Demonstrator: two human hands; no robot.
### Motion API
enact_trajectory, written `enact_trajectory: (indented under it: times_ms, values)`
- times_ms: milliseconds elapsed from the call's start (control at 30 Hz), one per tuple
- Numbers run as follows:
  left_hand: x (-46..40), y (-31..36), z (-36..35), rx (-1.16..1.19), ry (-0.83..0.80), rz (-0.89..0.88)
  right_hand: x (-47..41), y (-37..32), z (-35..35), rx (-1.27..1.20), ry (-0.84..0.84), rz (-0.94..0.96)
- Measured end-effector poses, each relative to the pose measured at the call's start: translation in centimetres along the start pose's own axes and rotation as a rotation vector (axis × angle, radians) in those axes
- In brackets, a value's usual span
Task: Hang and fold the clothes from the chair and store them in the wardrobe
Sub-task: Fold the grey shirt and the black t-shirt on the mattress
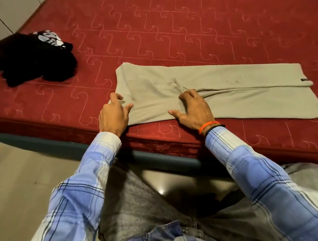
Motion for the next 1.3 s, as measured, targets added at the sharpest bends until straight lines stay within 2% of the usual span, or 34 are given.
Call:
enact_trajectory:
  times_ms: [133, 233, 333, 433, 500, 633, 767, 800, 867, 900, 967, 1033, 1067, 1167, 1300]
  values:
    - [0.4, 1.2, 0.2, -0.251, 0.087, -0.023, -1.2, -0.5, 0.9, 0.025, 0.051, -0.034]
    - [0.2, 3.5, -0.2, -0.200, 0.157, -0.183, -2.6, -1.9, 1.4, 0.039, 0.124, 0.037]
    - [-0.2, 6.5, -2.2, -0.026, 0.052, -0.366, -4.3, -2.5, 0.9, 0.050, 0.055, 0.093]
    - [-0.7, 7.1, -4.6, -0.030, -0.076, -0.408, -5.5, -2.0, 0.2, 0.089, -0.046, 0.105]
    - [-0.8, 5.9, -5.9, -0.070, -0.135, -0.363, -6.2, -1.1, 0.1, 0.081, -0.064, 0.037]
    - [-0.5, 4.9, -6.8, -0.188, -0.136, -0.373, -7.5, 0.5, -0.1, -0.035, -0.056, -0.145]
    - [-0.6, 4.8, -7.1, -0.227, -0.142, -0.340, -7.7, 2.0, 0.3, -0.327, 0.084, -0.346]
    - [-0.6, 4.7, -7.2, -0.230, -0.143, -0.327, -7.4, 2.0, 0.4, -0.325, 0.124, -0.356]
    - [-0.6, 4.7, -7.3, -0.239, -0.137, -0.314, -6.9, 0.8, 0.8, -0.083, 0.197, -0.231]
    - [-0.6, 4.8, -7.3, -0.245, -0.132, -0.313, -6.6, -0.4, 1.0, 0.048, 0.251, -0.090]
    - [-0.6, 4.8, -7.3, -0.251, -0.132, -0.313, -5.8, -3.2, 0.7, 0.131, 0.293, 0.224]
    - [-0.6, 4.8, -7.3, -0.257, -0.131, -0.313, -4.9, -4.0, -1.2, 0.149, 0.168, 0.438]
    - [-0.5, 4.8, -7.2, -0.261, -0.127, -0.315, -4.5, -3.6, -2.4, 0.180, 0.056, 0.452]
    - [-0.6, 4.9, -7.2, -0.272, -0.134, -0.318, -3.7, -1.1, -4.0, 0.270, -0.149, 0.258]
    - [-0.5, 4.9, -7.0, -0.253, -0.148, -0.310, -4.0, -0.8, -3.9, 0.260, -0.187, 0.135]
Point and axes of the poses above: each hand's wrist, its own x-axis away from the middle knuckle, its own z-axis out of the back of the hand, y = z × x, the point moved 6 cm from there along -x, towards the middle knuckle, and after that the axes turned 4 degrees about -x, right-handed, at the moved point
